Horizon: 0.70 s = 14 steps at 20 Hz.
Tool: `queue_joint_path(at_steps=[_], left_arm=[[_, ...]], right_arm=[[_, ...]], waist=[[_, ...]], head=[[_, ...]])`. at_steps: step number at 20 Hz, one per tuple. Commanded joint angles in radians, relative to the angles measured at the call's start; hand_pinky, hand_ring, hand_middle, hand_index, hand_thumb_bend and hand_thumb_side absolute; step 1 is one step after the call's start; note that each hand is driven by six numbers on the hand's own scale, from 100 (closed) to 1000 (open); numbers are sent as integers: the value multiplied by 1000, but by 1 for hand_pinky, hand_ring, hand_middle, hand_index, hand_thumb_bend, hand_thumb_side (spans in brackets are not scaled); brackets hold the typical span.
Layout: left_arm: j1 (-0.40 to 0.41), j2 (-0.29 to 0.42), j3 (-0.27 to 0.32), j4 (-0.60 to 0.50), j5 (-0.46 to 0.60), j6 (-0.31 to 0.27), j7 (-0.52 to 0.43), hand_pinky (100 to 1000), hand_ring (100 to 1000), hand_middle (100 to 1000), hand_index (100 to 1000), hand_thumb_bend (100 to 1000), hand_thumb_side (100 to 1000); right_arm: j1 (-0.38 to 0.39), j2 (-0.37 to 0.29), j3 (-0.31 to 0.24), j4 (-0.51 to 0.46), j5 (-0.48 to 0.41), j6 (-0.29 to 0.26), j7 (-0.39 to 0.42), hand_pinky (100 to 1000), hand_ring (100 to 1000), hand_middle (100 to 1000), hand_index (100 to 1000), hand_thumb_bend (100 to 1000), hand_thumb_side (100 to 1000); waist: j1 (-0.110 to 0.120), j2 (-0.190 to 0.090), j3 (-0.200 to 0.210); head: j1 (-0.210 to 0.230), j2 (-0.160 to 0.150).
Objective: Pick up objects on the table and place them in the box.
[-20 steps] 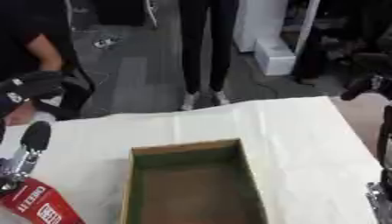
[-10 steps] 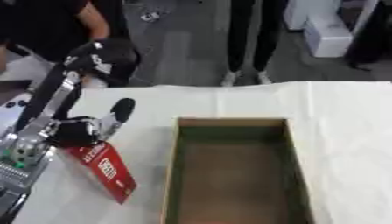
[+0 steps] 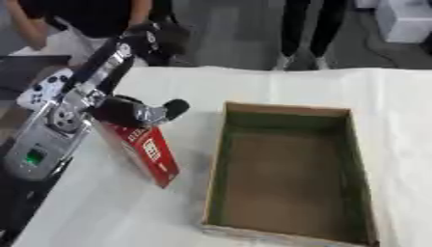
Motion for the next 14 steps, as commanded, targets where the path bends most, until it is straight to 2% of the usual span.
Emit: queue_joint_path(at_steps=[1, 2, 3, 6, 8, 10, 11, 12, 13, 14], left_arm=[[-26, 50, 27, 13, 76, 0, -111, 757, 775, 837, 863, 541, 395], [-33, 60, 34, 18, 72, 3, -156, 772, 787, 845, 872, 624, 298], [-40, 74, 43, 22, 54, 4, -204, 781, 800, 857, 885, 673, 257], [-56, 107, 52, 25, -7, 10, -347, 810, 838, 894, 922, 724, 219], [-69, 125, 48, 33, -20, 18, -450, 832, 858, 912, 935, 725, 204], [-79, 136, 48, 48, -11, 33, -537, 867, 889, 938, 955, 679, 157], [-84, 141, 49, 57, -7, 44, -577, 893, 909, 956, 967, 619, 105], [-88, 145, 52, 65, -6, 56, -611, 895, 911, 958, 968, 609, 100], [-91, 149, 55, 72, -8, 66, -638, 904, 918, 965, 972, 550, 100], [-94, 155, 57, 79, -15, 78, -661, 904, 918, 965, 972, 557, 100]], right_arm=[[-8, -7, -1, -13, -6, 1, 6, 393, 735, 807, 838, 100, 756], [-7, -8, -1, -13, -6, 2, 6, 392, 735, 807, 838, 100, 756], [-7, -9, -1, -13, -6, 2, 6, 391, 735, 807, 838, 100, 756], [-5, -10, -2, -13, -7, 3, 7, 391, 735, 807, 838, 100, 755], [-4, -9, -1, -13, -7, 3, 8, 391, 735, 807, 837, 100, 755], [-3, -9, -1, -13, -8, 2, 9, 391, 735, 807, 837, 100, 755], [-2, -10, -1, -13, -8, 2, 9, 391, 735, 807, 837, 100, 755], [-2, -10, -1, -13, -8, 2, 9, 391, 735, 807, 837, 100, 755], [-2, -10, -2, -13, -8, 2, 10, 391, 735, 807, 838, 100, 755], [-2, -11, -2, -13, -8, 3, 10, 391, 735, 807, 837, 100, 755]], waist=[[0, -13, 4], [-1, -13, 4], [-1, -12, 4], [-1, -13, 4], [0, -14, 6], [2, -14, 6], [2, -15, 6], [2, -15, 6], [2, -15, 6], [3, -15, 5]], head=[[8, 13], [5, 17], [-1, 20], [-10, 26], [-12, 31], [-12, 34], [-13, 36], [-14, 38], [-14, 40], [-14, 42]])
